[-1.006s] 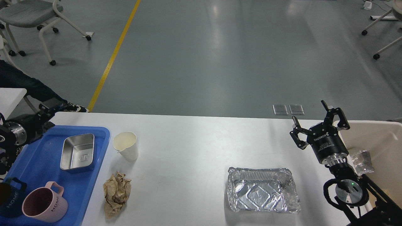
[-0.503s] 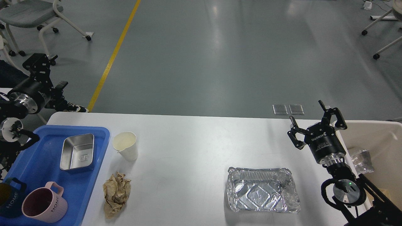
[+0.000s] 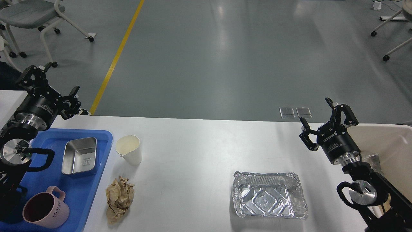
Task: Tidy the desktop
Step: 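Raise the left gripper away from the tray, then lower the right gripper toward the foil tray's near edge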
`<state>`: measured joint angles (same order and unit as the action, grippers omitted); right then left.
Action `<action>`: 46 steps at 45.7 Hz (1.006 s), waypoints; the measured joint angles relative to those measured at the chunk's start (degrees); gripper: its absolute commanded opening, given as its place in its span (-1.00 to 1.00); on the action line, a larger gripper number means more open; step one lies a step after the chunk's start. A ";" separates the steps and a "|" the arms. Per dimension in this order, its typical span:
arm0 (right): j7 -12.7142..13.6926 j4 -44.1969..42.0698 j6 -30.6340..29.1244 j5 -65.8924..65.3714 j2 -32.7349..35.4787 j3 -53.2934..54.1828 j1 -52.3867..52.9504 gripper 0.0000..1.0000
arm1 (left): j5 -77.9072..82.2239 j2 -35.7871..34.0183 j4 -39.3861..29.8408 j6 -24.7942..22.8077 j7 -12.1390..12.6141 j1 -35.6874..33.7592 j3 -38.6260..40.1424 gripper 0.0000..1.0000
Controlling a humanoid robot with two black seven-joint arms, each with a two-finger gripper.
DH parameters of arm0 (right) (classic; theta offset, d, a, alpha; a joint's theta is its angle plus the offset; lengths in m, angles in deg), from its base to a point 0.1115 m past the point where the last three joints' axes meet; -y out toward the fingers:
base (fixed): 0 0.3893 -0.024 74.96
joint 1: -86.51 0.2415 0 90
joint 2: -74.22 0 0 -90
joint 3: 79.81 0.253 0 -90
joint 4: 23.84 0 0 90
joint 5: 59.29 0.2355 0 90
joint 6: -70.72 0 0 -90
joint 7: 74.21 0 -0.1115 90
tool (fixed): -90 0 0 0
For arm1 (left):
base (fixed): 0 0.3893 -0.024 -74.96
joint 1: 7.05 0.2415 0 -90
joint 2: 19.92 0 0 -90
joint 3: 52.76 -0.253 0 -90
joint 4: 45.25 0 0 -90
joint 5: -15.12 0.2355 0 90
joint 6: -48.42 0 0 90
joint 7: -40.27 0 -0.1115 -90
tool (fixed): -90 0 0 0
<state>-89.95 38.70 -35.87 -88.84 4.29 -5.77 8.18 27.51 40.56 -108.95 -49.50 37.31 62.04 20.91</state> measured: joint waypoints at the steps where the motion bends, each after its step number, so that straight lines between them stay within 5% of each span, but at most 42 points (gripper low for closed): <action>1: 0.00 0.46 0.54 -1.64 0.46 -0.01 -0.06 1.00 | 0.00 0.01 -0.35 0.02 -0.02 0.50 0.28 0.92; 24: -0.53 10.65 5.03 -28.88 18.18 -0.86 -3.80 1.00 | 0.47 0.24 -6.06 0.18 -0.38 7.14 1.69 0.92; 46: -3.81 15.74 2.90 -46.11 36.74 -16.33 -4.11 1.00 | 0.69 0.75 -6.09 0.88 -0.38 7.19 0.84 0.92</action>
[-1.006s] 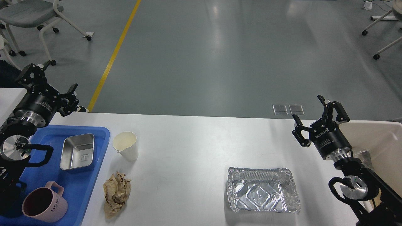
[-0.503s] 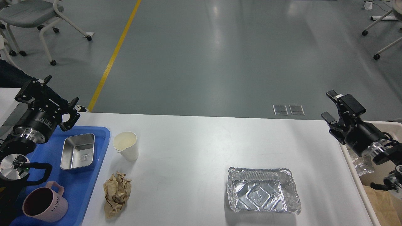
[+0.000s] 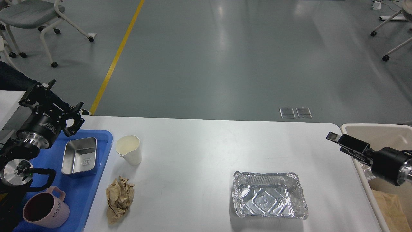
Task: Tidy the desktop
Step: 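Lower the right gripper toward the foil tray's near edge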
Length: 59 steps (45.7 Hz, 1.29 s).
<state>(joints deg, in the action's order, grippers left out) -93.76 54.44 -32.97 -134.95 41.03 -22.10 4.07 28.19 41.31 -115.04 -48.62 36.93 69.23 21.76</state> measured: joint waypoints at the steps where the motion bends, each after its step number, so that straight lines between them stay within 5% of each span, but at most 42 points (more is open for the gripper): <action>1: -0.01 0.35 0.02 -1.02 0.75 -0.07 -0.09 1.00 | 0.00 0.09 0.00 0.00 0.00 0.00 -0.05 0.92; 26: 0.06 8.30 4.88 -15.96 20.58 -2.07 -1.49 1.00 | 0.11 0.56 0.00 0.01 0.97 0.27 -1.40 0.92; 59: 0.47 9.54 10.08 -16.98 21.66 -4.96 -1.91 1.00 | 0.10 0.42 0.48 0.09 0.88 1.31 -2.09 0.92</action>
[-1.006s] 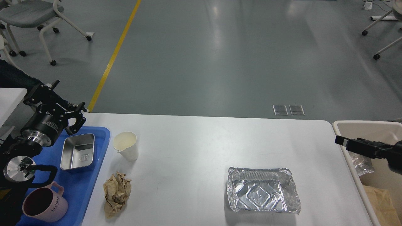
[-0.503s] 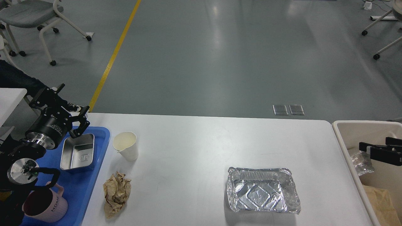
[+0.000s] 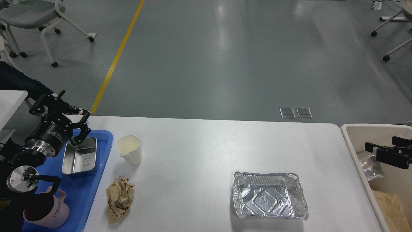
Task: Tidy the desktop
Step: 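Lower the right gripper toward the foil tray's near edge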
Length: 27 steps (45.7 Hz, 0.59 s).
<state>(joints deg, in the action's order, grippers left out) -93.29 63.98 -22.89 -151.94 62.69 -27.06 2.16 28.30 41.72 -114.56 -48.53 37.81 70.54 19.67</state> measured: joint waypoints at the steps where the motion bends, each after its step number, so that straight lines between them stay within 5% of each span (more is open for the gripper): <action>1: 0.23 0.11 0.01 -0.30 -0.21 -0.51 -0.18 1.00 | -0.03 0.00 0.04 0.00 0.00 0.00 0.00 0.92; 10: 5.82 1.42 -0.05 -12.11 -2.72 -5.09 -1.29 1.00 | -0.08 0.00 0.13 0.00 0.00 0.01 0.07 0.92; 27: 6.79 -4.31 -4.22 -9.29 -8.28 -8.49 0.26 1.00 | -0.08 0.14 0.14 0.61 0.00 0.39 0.01 0.92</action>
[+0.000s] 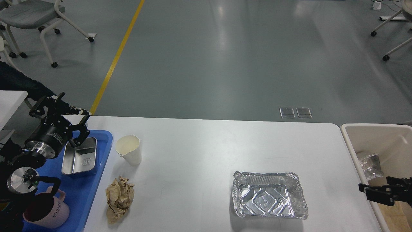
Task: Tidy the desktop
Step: 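Lower the right gripper toward the foil tray's near edge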
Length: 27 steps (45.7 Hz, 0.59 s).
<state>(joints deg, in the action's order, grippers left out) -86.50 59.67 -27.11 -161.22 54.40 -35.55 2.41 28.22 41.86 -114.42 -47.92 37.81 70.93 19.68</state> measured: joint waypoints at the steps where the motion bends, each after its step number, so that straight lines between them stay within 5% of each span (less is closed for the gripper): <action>1: 0.00 -0.04 -0.05 0.13 -0.54 -0.01 0.05 1.00 | 0.00 0.00 0.00 0.01 0.00 0.00 0.00 0.92; 27: -0.51 -2.44 -1.35 0.52 -14.38 -1.98 2.71 1.00 | 0.09 -0.03 -0.09 0.80 0.00 0.80 -0.09 0.92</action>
<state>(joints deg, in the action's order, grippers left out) -87.01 57.23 -28.45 -160.70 40.02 -37.53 5.12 28.30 41.83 -114.51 -47.12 37.81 71.73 19.59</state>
